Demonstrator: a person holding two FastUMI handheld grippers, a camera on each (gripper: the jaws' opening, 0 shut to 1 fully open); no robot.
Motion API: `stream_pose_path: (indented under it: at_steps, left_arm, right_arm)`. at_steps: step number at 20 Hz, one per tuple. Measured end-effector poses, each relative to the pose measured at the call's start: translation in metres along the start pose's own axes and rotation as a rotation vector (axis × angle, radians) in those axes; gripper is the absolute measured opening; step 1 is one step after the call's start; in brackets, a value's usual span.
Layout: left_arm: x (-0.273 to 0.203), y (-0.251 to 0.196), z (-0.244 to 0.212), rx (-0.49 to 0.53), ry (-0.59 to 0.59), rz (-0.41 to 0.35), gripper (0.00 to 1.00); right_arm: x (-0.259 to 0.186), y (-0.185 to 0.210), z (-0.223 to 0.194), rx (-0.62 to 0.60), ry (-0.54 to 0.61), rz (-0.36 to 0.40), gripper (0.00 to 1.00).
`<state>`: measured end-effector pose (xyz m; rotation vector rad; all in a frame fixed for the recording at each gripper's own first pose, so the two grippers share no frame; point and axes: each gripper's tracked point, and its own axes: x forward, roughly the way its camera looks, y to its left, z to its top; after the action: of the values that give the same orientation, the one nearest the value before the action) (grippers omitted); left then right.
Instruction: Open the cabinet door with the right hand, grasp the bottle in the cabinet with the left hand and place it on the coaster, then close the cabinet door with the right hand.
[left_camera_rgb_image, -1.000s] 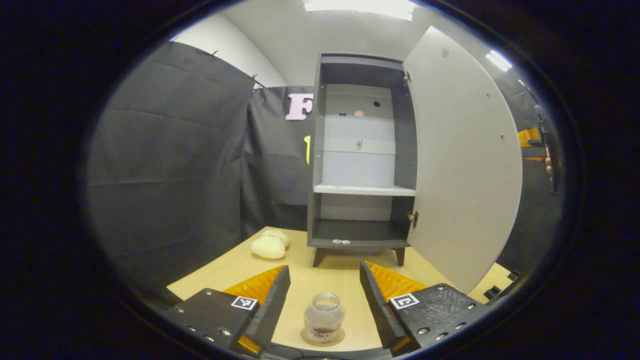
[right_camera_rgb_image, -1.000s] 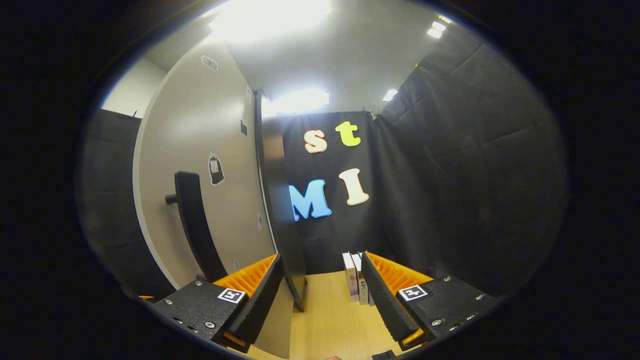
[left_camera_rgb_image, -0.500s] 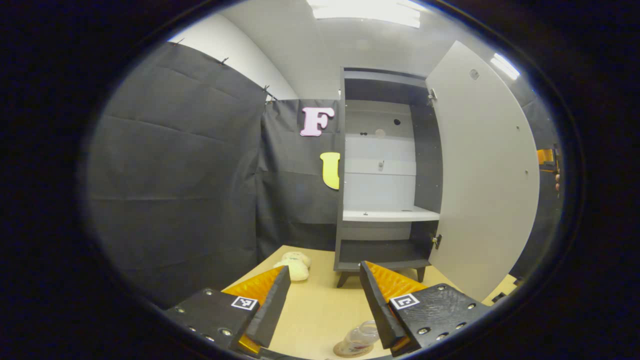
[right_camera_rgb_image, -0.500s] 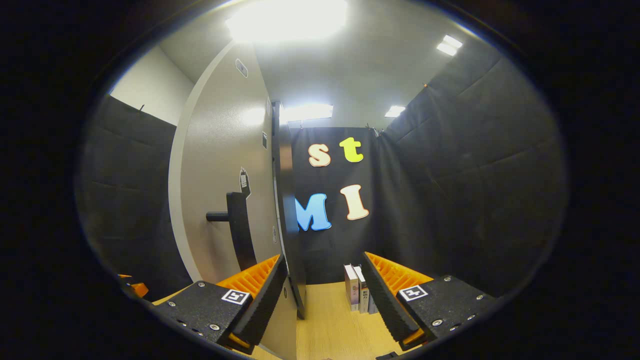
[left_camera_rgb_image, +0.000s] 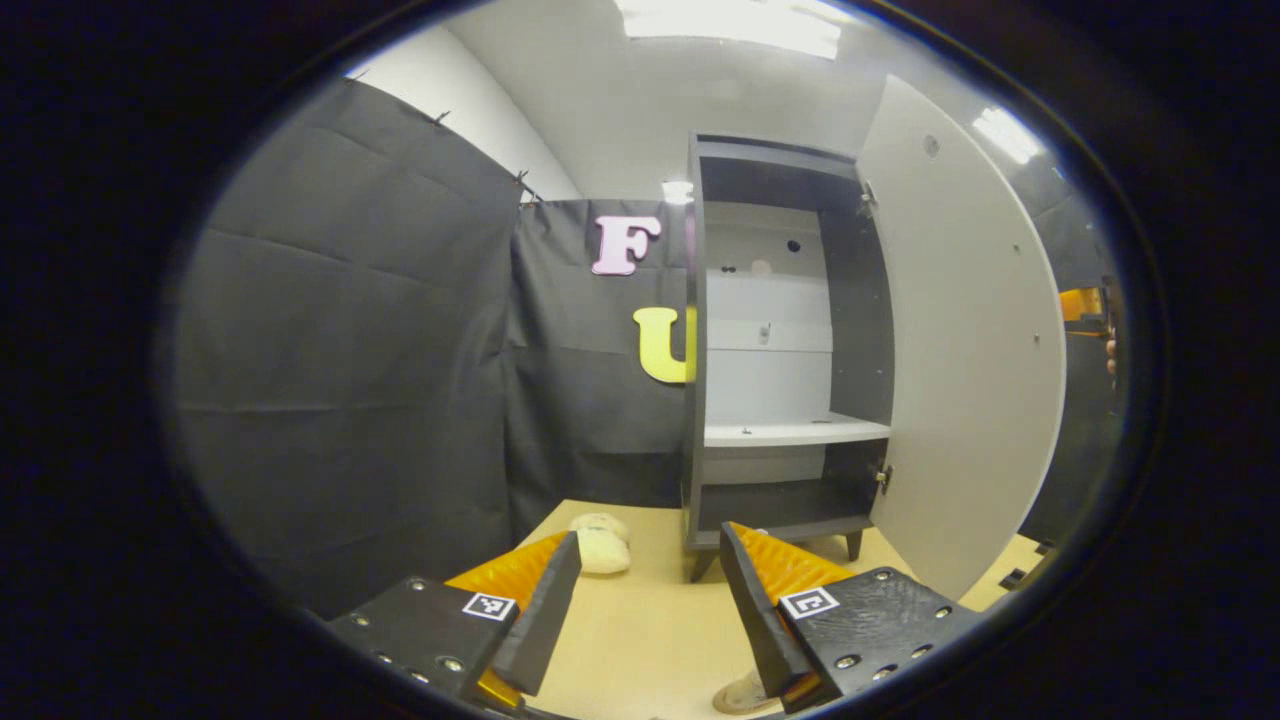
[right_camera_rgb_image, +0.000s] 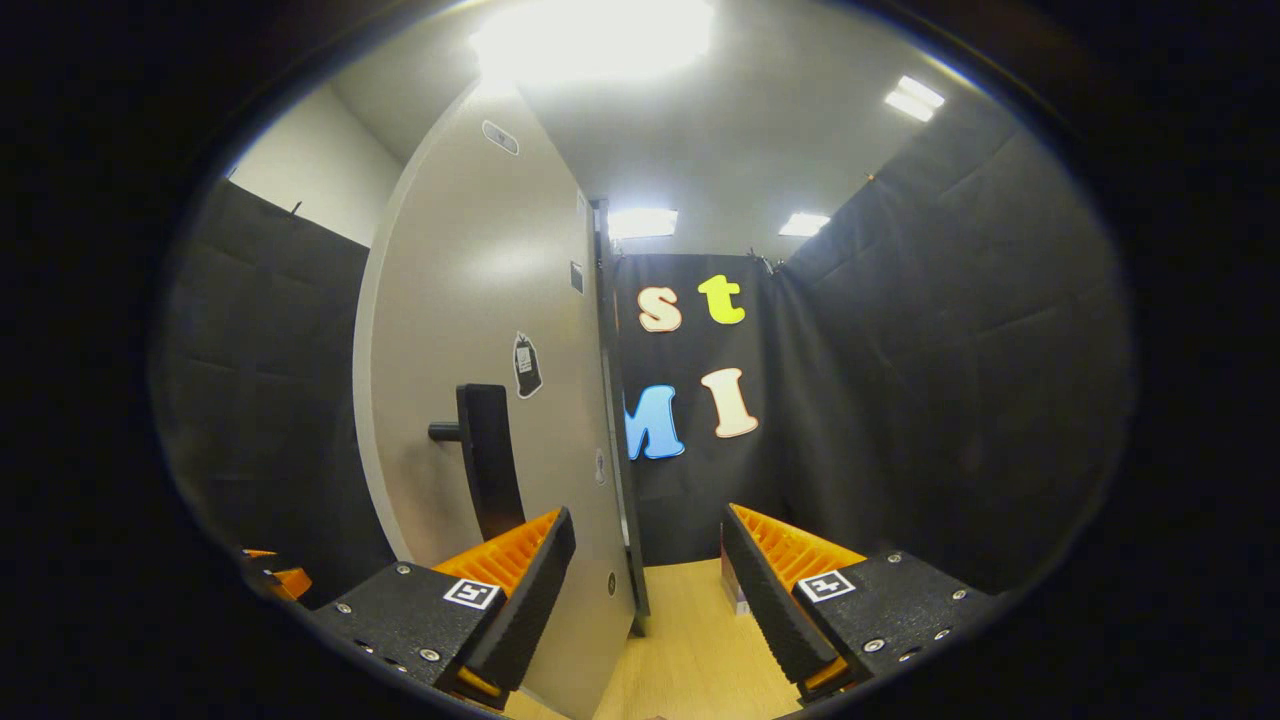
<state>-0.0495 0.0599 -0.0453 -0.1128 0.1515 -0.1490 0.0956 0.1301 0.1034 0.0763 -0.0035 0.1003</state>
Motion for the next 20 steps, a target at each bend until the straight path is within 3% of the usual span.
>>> stream_pose_path:
  at_steps: [3,4,5,6,8,9,11,13,14,20]
  left_arm:
    - [-0.001,0.021,0.0,0.001,-0.002,0.006,0.8]
    - [-0.001,0.027,0.001,0.002,-0.003,0.009,0.86]
    - [-0.001,0.033,0.001,0.003,-0.005,0.011,0.8]
    - [-0.001,0.039,0.001,0.003,-0.006,0.013,0.86]
    - [-0.002,0.052,0.0,-0.003,-0.005,0.02,0.86]
    - [-0.004,0.058,-0.001,-0.008,-0.003,0.024,0.8]
    - [-0.008,0.069,-0.004,-0.02,0.003,0.033,0.86]
    - [-0.011,0.078,-0.007,-0.023,0.006,0.045,0.86]
    - [-0.014,0.084,-0.008,-0.021,0.007,0.052,0.8]
    - [-0.036,0.116,-0.006,-0.014,0.012,0.101,0.8]
  right_arm:
    - [0.003,0.022,-0.001,-0.013,-0.001,0.007,0.92]
    - [0.004,0.03,-0.001,-0.018,0.0,0.01,0.92]
    - [0.005,0.038,-0.001,-0.023,0.0,0.013,0.92]
    - [0.005,0.045,0.0,-0.028,-0.002,0.016,0.92]
    - [0.008,0.06,0.0,-0.041,-0.006,0.025,0.92]
    - [0.01,0.067,-0.001,-0.046,-0.008,0.031,0.92]
    - [0.014,0.082,-0.002,-0.049,-0.009,0.044,0.93]
    - [0.02,0.096,-0.003,-0.047,-0.009,0.058,0.93]
    - [0.024,0.104,-0.004,-0.045,-0.009,0.068,0.92]
    - [0.047,0.149,-0.008,-0.043,-0.008,0.14,0.93]
